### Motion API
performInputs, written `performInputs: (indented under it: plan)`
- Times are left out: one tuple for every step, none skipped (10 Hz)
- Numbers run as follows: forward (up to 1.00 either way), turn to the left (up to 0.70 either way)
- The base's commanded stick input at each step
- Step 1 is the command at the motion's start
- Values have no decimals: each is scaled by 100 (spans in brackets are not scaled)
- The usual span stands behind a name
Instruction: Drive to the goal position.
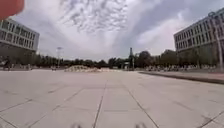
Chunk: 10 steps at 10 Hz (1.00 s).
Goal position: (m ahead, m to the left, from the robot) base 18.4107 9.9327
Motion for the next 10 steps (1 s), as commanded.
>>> performInputs:
  plan:
    - [70, 0]
    - [70, 0]
    - [70, 0]
    - [70, 0]
    - [70, 0]
    - [70, 0]
    - [70, 0]
    - [70, 0]
    - [70, 0]
    - [70, 0]
